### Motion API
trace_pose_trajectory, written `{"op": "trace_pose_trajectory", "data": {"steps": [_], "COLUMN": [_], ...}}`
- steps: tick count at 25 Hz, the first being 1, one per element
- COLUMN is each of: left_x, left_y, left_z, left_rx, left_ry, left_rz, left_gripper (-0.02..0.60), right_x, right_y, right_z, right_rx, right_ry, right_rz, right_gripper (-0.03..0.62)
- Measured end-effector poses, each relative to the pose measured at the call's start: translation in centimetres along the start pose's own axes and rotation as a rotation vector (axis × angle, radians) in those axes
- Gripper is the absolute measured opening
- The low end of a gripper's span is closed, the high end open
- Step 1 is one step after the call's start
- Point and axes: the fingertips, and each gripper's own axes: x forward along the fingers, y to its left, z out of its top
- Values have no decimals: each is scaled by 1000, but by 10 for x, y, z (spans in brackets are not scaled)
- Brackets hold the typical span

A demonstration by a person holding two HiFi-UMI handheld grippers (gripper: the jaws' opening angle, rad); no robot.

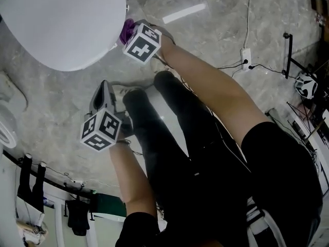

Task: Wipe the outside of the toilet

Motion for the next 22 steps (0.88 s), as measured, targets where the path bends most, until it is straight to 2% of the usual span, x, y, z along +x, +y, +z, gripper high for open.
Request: {"op": "trace_pose_trajectory", "data": {"steps": [9,14,22], "left_x": [-14,-36,-77], "left_y": [67,100,151], "left_z": [-21,-19,-13], "left_rx": [-78,-90,-86], "left_ry": [-52,-73,-117], "left_rz": [-36,-66,-112], "left_gripper": [6,5,6], "right_x": [13,17,23], "right_y": [43,77,128], "right_z": [5,13,35], "right_rx": [130,224,402], "right_ry": [26,51,47], "right_rz": [-125,-154,-260], "right_gripper": [89,89,89]}}
